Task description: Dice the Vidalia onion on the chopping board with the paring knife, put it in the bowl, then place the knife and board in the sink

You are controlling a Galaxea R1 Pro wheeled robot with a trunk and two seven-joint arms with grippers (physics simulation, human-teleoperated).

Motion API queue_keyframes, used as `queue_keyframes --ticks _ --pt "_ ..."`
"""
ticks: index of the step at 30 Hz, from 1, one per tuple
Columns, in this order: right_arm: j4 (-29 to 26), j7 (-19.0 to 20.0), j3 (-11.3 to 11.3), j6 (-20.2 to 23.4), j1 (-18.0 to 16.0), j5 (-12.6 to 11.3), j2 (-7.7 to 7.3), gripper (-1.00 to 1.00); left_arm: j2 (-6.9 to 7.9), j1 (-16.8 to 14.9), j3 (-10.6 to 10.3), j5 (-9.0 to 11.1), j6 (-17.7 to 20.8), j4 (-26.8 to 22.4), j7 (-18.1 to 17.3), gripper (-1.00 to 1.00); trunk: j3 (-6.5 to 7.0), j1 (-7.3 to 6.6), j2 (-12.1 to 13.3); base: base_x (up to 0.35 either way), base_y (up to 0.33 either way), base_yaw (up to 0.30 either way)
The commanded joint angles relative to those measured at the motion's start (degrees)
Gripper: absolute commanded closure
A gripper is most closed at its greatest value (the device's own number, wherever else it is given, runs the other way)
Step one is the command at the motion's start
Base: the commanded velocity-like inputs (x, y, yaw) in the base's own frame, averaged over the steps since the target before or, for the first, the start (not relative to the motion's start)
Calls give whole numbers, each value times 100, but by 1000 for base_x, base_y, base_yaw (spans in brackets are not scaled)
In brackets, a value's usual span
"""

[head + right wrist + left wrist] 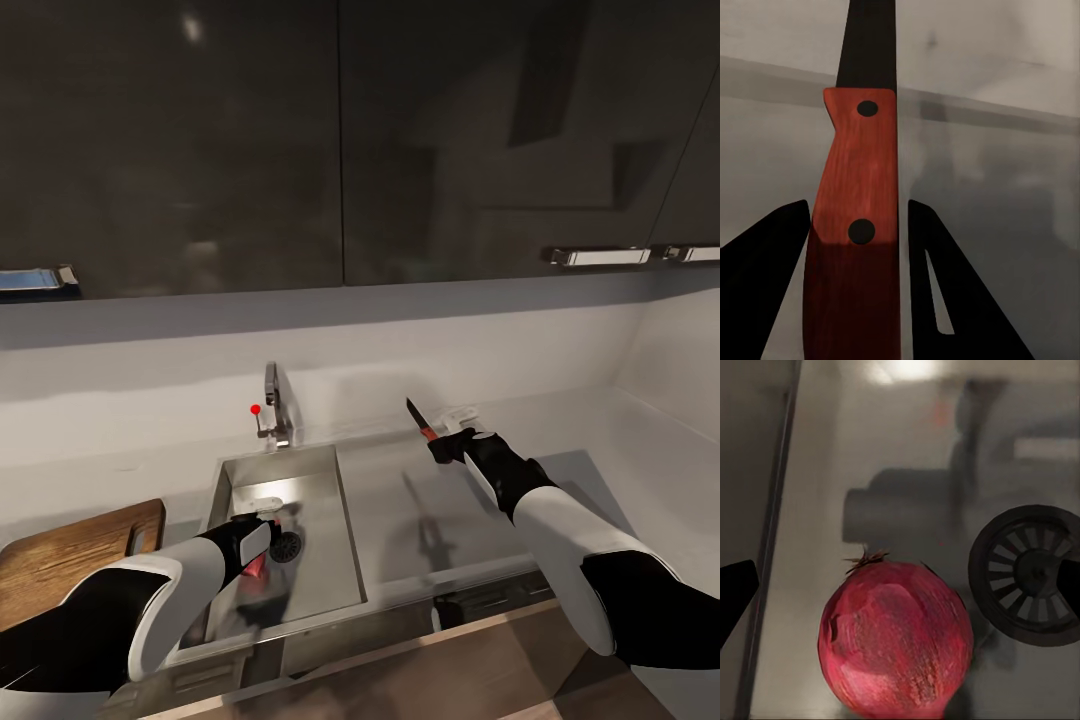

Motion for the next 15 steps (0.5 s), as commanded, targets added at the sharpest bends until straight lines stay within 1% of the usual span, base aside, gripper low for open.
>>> queue_keyframes --ticks 1,15 --pt "-11 24 5 30 -4 61 -1 100 -3 -9 -49 42 4 12 12 -100 -14 4 -14 0 0 0" --pt "-11 24 5 30 -4 61 -1 100 20 4 -48 44 -82 28 12 -100 -14 4 -14 0 0 0"
